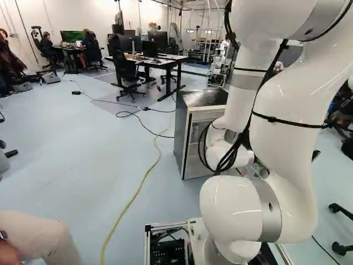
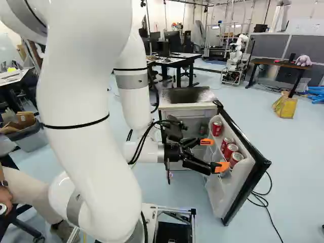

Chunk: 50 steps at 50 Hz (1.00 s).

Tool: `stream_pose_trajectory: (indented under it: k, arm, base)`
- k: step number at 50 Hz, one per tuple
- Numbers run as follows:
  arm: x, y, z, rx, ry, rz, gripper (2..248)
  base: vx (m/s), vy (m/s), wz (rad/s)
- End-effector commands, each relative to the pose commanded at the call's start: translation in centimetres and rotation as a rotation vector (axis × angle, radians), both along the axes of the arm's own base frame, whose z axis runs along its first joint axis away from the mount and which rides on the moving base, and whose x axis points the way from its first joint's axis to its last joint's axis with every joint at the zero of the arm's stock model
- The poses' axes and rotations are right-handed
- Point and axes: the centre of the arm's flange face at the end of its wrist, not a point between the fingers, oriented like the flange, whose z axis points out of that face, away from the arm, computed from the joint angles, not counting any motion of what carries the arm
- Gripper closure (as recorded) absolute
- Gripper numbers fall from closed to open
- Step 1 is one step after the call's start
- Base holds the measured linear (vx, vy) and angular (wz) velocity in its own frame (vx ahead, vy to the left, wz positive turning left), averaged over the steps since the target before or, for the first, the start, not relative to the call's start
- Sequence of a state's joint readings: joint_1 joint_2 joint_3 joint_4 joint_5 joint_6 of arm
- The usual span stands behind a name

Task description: Grab a drink from the fridge

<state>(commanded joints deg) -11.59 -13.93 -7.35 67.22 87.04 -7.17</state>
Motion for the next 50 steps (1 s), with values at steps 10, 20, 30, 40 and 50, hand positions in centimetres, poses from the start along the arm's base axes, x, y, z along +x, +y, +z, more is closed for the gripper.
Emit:
stream_pose_trajectory:
  k: [10,20,30,40,50]
  arm:
    - [0.2,1.7,0.0,0.007,0.007,0.113,3]
    - [1.4,2.9,-0.1,0.012,0.005,0.213,3]
    - [3.5,3.4,-0.2,0.016,-0.007,0.285,3]
    - [5.9,3.6,-0.4,0.019,-0.022,0.343,3]
    - [8.6,3.2,-0.6,0.019,-0.042,0.379,3]
  base:
    - [0.0,0.0,0.0]
    - [0.0,0.0,0.0]
    - [0.0,0.0,0.0]
    - [0.0,0.0,0.0]
    - [0.0,0.0,0.0]
